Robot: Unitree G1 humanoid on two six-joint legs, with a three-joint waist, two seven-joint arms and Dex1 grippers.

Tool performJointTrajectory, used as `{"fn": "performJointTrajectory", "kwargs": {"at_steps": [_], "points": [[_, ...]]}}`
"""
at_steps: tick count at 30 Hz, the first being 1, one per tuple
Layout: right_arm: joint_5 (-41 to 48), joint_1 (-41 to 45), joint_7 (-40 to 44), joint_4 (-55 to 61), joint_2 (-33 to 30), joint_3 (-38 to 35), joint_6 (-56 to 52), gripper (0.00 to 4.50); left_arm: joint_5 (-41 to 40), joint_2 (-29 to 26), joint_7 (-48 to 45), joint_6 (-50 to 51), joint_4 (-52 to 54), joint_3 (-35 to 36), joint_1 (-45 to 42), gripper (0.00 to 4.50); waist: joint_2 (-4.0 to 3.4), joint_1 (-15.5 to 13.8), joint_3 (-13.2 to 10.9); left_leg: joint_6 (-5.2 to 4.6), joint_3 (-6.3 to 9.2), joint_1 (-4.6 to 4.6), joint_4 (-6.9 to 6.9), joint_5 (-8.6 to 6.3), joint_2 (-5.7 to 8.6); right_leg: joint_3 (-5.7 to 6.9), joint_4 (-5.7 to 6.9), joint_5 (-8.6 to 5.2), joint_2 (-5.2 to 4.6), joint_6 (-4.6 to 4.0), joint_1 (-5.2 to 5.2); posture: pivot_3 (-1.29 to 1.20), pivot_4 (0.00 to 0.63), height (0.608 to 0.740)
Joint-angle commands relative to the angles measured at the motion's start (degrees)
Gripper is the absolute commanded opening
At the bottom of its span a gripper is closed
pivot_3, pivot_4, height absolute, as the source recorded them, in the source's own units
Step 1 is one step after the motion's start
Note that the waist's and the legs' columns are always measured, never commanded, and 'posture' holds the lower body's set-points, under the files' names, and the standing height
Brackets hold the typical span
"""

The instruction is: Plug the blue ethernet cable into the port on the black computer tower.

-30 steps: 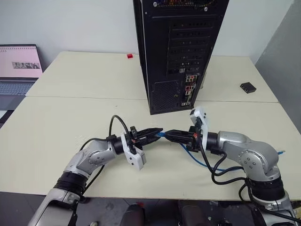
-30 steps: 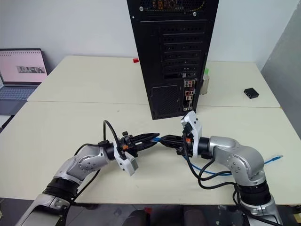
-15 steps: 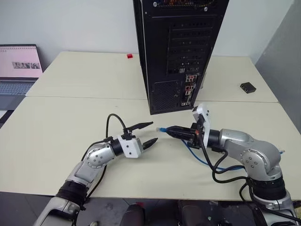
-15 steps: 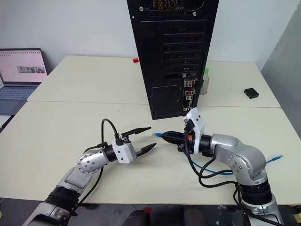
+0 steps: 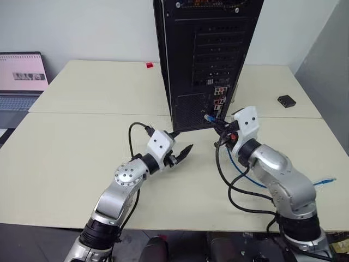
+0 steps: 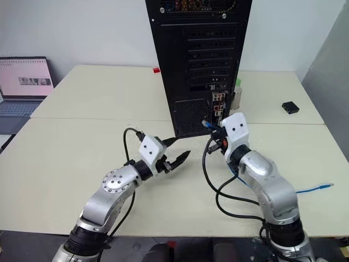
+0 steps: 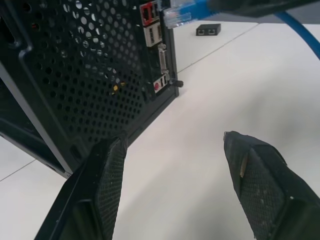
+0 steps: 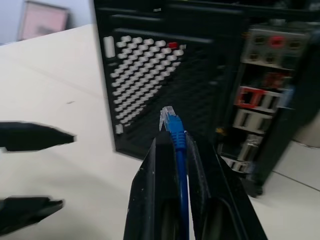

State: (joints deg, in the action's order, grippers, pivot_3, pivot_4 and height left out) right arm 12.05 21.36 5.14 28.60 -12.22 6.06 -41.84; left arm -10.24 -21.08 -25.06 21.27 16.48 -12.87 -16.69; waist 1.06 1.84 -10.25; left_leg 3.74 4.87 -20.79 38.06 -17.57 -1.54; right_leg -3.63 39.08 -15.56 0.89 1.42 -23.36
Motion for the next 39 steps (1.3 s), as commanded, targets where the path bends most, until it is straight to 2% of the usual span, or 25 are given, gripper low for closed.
{"fn": "performJointTrajectory", "kwargs": {"at_steps": [1, 6, 11, 39], "points": [[-6.4, 1.3, -7.8, -2.1, 4.0, 1.0, 3.0, 0.00, 1.3, 1.5, 1.2, 2.3, 3.4, -0.9, -1.4, 3.23, 0.00, 0.0, 0.0, 0.01, -0.01, 0.01, 0.00, 0.00, 0.00, -0.01, 0.00, 0.00, 0.00, 0.00, 0.00, 0.00, 0.150, 0.740], [-8.9, 3.0, -12.2, -5.9, 9.6, -0.2, 4.7, 0.00, 2.7, 3.1, 1.9, 3.2, 2.8, -0.9, -2.3, 3.23, 0.00, 0.0, 0.0, 0.02, -0.06, -0.01, -0.01, 0.01, 0.00, -0.06, -0.01, 0.00, -0.01, -0.01, -0.04, 0.00, 0.150, 0.740], [-10.0, 5.0, -12.3, -7.8, 12.1, 0.3, 5.7, 0.00, 4.6, 3.7, 2.5, 2.4, 2.0, -1.0, -2.6, 3.23, 0.00, 0.0, 0.0, 0.01, -0.09, -0.01, -0.02, 0.01, 0.00, -0.09, -0.01, 0.00, -0.01, -0.01, -0.07, 0.00, 0.150, 0.740], [-13.6, 7.5, -10.0, -13.4, 12.9, -0.2, 10.2, 0.00, 7.4, 4.4, 3.2, 1.3, 0.4, -0.4, -1.4, 3.23, 0.00, 0.0, 0.0, 0.00, -0.11, -0.02, -0.04, 0.00, 0.01, -0.11, -0.02, 0.00, -0.03, -0.01, -0.09, 0.00, 0.150, 0.740]]}}
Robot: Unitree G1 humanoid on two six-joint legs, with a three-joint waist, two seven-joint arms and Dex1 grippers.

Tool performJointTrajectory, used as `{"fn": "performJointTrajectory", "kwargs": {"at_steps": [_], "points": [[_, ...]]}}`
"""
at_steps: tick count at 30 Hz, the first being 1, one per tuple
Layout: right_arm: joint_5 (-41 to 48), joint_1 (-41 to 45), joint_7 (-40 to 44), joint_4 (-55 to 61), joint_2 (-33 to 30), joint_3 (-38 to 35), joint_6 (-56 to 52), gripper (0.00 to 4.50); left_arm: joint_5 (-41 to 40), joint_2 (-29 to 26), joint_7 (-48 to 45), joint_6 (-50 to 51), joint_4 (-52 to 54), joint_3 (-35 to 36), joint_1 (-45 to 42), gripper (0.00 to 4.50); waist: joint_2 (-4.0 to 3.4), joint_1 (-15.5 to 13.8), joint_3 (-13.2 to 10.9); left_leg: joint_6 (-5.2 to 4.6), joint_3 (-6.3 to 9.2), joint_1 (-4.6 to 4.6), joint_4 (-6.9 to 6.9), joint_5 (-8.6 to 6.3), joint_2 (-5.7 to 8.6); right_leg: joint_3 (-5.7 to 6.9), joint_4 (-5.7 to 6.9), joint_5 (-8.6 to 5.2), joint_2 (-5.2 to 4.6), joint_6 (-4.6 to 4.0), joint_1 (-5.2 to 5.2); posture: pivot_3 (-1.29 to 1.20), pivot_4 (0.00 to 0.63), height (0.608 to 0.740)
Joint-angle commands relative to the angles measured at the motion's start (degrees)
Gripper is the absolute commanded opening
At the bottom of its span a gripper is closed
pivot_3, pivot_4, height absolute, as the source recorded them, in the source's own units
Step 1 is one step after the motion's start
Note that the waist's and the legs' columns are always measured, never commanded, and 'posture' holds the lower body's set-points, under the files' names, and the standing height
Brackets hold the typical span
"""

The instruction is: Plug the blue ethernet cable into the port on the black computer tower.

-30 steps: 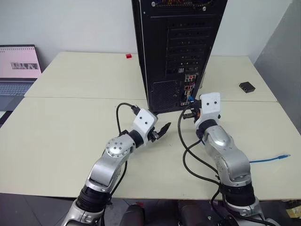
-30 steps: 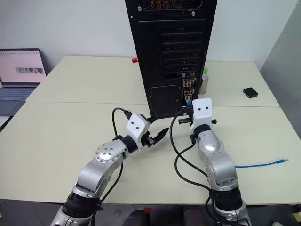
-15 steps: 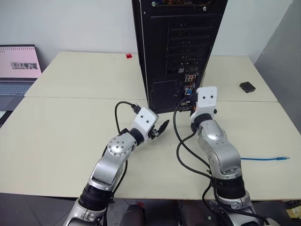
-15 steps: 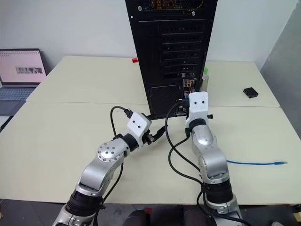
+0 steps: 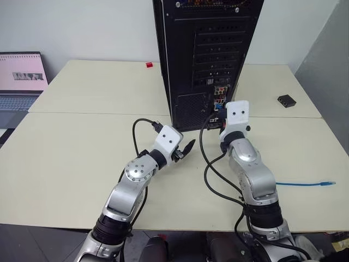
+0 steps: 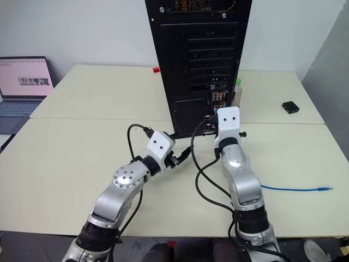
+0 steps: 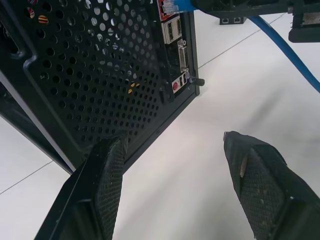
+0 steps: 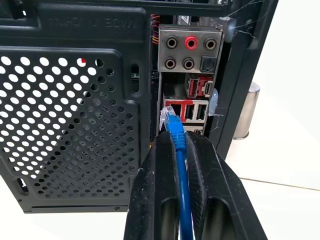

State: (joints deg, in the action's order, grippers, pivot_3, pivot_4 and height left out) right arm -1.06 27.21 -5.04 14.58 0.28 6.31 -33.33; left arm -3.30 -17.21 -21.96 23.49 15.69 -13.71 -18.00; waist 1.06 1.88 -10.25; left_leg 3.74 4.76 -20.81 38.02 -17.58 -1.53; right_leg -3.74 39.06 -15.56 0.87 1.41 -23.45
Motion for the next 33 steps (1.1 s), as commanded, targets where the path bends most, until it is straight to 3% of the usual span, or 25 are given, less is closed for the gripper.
{"fn": "performJointTrajectory", "kwargs": {"at_steps": [1, 33], "points": [[-0.5, 1.8, 0.1, 0.4, 0.5, -0.6, 1.7, 0.00, 0.5, 0.6, 0.1, -0.9, 1.2, 0.4, -0.1, 3.23, 0.00, 0.0, 0.0, 0.00, 0.00, 0.00, 0.00, 0.00, 0.00, 0.00, 0.00, 0.00, 0.00, 0.00, 0.00, 0.00, 0.150, 0.740], [0.0, 2.3, -0.4, 0.8, 3.3, -2.2, -0.9, 0.00, 0.9, 0.9, -0.3, -0.7, 1.5, 0.3, 0.2, 3.23, 0.00, 0.0, 0.0, 0.00, -0.01, -0.01, -0.03, 0.00, 0.00, -0.01, -0.02, 0.00, -0.01, 0.00, -0.03, 0.00, 0.150, 0.740]]}}
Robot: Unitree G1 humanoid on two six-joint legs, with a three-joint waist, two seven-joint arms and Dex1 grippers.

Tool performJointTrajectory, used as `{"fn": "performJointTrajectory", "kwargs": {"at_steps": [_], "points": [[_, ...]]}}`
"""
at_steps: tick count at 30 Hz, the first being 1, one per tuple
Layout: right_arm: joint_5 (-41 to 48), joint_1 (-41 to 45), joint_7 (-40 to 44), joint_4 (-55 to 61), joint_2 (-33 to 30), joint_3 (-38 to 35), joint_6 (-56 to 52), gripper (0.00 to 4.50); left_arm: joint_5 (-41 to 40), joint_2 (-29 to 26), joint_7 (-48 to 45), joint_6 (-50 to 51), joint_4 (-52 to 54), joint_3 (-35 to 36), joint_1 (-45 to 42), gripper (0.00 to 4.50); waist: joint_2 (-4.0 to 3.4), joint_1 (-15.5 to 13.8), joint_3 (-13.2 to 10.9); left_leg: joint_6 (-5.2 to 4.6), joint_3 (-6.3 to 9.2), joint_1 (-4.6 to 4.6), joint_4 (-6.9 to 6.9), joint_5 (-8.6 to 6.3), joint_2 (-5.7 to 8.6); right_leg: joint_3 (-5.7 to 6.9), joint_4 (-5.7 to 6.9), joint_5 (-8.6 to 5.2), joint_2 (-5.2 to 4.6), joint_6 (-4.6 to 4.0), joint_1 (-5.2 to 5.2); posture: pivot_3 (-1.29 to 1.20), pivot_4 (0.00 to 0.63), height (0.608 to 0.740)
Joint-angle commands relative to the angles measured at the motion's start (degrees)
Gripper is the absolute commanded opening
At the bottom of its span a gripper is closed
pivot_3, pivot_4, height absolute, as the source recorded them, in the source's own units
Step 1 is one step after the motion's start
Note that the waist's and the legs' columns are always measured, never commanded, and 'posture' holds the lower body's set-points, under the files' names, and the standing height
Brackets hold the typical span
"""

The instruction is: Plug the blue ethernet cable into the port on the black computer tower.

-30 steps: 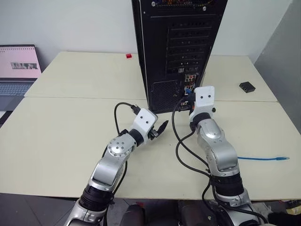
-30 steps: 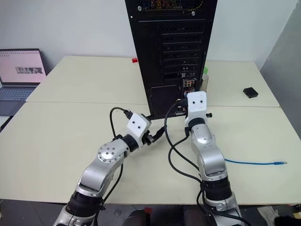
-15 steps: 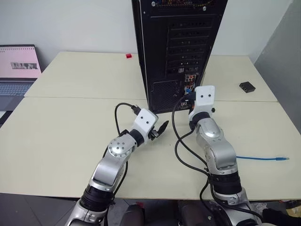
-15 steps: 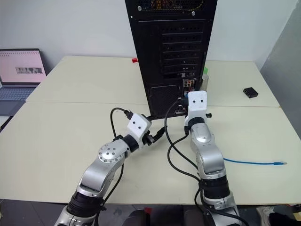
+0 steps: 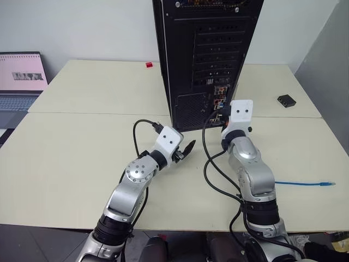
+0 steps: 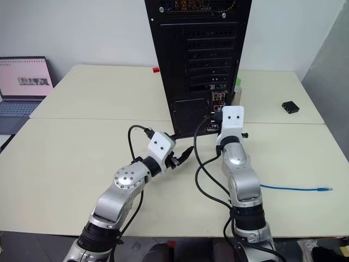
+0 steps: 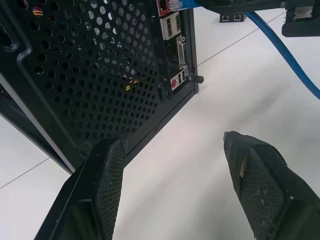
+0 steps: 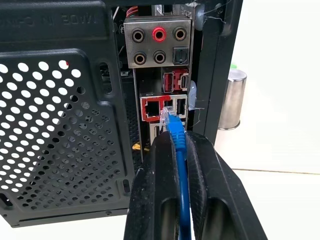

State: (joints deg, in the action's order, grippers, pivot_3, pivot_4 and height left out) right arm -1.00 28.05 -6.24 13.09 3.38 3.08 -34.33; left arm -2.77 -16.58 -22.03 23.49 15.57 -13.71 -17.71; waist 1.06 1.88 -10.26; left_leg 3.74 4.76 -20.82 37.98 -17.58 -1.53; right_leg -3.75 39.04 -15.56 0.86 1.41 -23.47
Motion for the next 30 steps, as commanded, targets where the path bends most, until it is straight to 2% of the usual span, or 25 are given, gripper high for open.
{"fn": "performJointTrajectory", "kwargs": {"at_steps": [1, 30], "points": [[-0.1, 1.4, 1.0, 2.3, 0.3, 1.4, 0.1, 0.00, 0.4, 0.2, -0.2, -0.7, 1.6, 0.3, -0.1, 3.23, 0.00, 0.0, 0.0, 0.00, 0.00, 0.00, 0.00, 0.00, 0.00, 0.00, 0.00, 0.00, 0.00, 0.00, 0.00, 0.00, 0.150, 0.740], [-1.6, 1.8, 0.6, 2.0, -0.8, 1.2, 1.2, 0.00, 0.7, 0.5, -0.3, -0.8, 1.5, 0.4, 0.2, 3.23, 0.00, 0.0, 0.0, 0.00, 0.00, 0.00, -0.01, 0.00, 0.00, -0.01, -0.01, 0.00, 0.00, 0.00, -0.01, 0.00, 0.150, 0.740]]}}
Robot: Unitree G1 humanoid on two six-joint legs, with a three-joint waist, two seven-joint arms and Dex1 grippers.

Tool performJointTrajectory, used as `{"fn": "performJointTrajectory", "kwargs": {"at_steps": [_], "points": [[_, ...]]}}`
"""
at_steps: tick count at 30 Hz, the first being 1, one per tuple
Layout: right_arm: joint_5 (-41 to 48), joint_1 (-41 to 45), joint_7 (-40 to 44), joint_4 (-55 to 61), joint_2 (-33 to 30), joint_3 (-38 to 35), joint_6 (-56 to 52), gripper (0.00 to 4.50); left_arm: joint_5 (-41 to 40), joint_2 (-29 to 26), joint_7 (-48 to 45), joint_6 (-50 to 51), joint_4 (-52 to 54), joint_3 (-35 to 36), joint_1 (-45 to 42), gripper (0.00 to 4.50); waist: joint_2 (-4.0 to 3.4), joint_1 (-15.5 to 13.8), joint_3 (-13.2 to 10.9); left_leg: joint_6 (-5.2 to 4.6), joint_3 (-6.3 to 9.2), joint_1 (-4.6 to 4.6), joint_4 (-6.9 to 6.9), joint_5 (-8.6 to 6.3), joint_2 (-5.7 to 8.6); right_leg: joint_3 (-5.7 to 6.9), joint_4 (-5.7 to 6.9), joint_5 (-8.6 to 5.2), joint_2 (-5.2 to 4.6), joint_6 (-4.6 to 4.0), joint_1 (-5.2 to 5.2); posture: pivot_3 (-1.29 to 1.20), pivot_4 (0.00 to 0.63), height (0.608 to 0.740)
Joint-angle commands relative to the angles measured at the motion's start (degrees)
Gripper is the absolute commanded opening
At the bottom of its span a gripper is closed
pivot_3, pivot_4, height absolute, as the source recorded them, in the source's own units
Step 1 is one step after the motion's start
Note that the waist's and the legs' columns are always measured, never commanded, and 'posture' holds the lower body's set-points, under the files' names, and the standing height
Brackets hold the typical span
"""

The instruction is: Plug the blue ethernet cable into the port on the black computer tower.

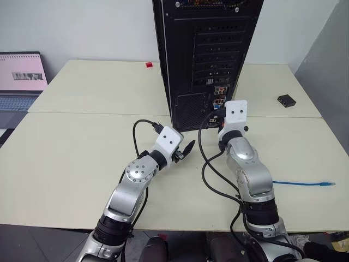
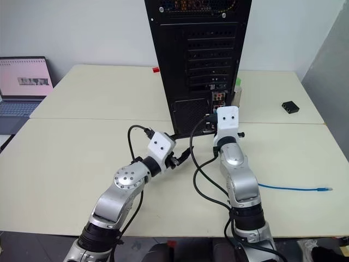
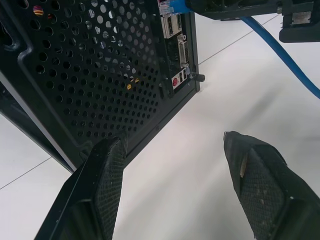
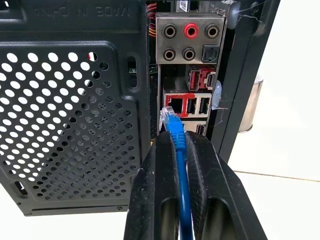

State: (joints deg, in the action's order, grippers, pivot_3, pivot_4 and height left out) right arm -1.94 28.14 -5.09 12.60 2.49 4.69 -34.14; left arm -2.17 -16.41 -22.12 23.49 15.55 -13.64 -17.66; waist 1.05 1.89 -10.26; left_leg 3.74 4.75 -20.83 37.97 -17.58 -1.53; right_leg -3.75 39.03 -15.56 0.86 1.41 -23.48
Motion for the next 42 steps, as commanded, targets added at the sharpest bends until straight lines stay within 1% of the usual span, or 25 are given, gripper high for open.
{"fn": "performJointTrajectory", "kwargs": {"at_steps": [1, 9, 17, 27, 42], "points": [[-0.7, 1.7, -0.5, 2.6, 0.1, -0.5, 0.9, 0.00, 0.1, 0.4, -0.2, -0.8, 1.5, 0.4, 0.1, 3.23, 0.00, 0.0, 0.0, 0.00, 0.00, 0.00, 0.00, 0.00, 0.00, 0.00, 0.00, 0.00, 0.00, 0.00, 0.00, 0.00, 0.150, 0.740], [-0.6, 1.3, -0.4, 4.0, 0.7, -0.5, 0.2, 0.00, 0.2, 0.4, -0.2, -0.7, 1.6, 0.4, 0.3, 3.23, 0.00, 0.0, 0.0, 0.00, 0.00, 0.00, 0.00, 0.00, 0.00, 0.00, 0.00, 0.00, 0.00, 0.00, 0.00, 0.00, 0.150, 0.740], [-0.1, 0.6, 0.4, 7.5, 1.7, 0.9, -3.5, 0.00, 0.2, 0.5, -0.2, -0.6, 1.7, 0.3, 0.3, 3.23, 0.00, 0.0, 0.0, 0.00, 0.00, -0.02, -0.01, 0.00, -0.01, 0.00, -0.01, 0.00, 0.00, 0.00, -0.02, 0.00, 0.150, 0.740], [-1.1, 0.8, -0.5, 4.7, 1.9, 0.8, -2.0, 0.00, 0.3, 0.5, -0.2, -0.6, 1.7, 0.3, 0.2, 3.23, 0.00, 0.0, 0.0, 0.00, 0.00, -0.02, -0.01, 0.00, 0.00, 0.00, -0.02, 0.00, 0.00, 0.00, -0.02, 0.00, 0.150, 0.740], [-2.2, 0.6, -1.0, 3.8, 1.6, -0.2, -0.6, 0.00, 0.3, 0.6, -0.1, -0.5, 1.8, 0.3, 0.4, 3.23, -0.01, 0.0, 0.0, 0.00, 0.00, -0.02, -0.02, 0.00, 0.00, 0.00, -0.02, 0.00, 0.00, 0.00, -0.03, 0.00, 0.150, 0.740]]}}
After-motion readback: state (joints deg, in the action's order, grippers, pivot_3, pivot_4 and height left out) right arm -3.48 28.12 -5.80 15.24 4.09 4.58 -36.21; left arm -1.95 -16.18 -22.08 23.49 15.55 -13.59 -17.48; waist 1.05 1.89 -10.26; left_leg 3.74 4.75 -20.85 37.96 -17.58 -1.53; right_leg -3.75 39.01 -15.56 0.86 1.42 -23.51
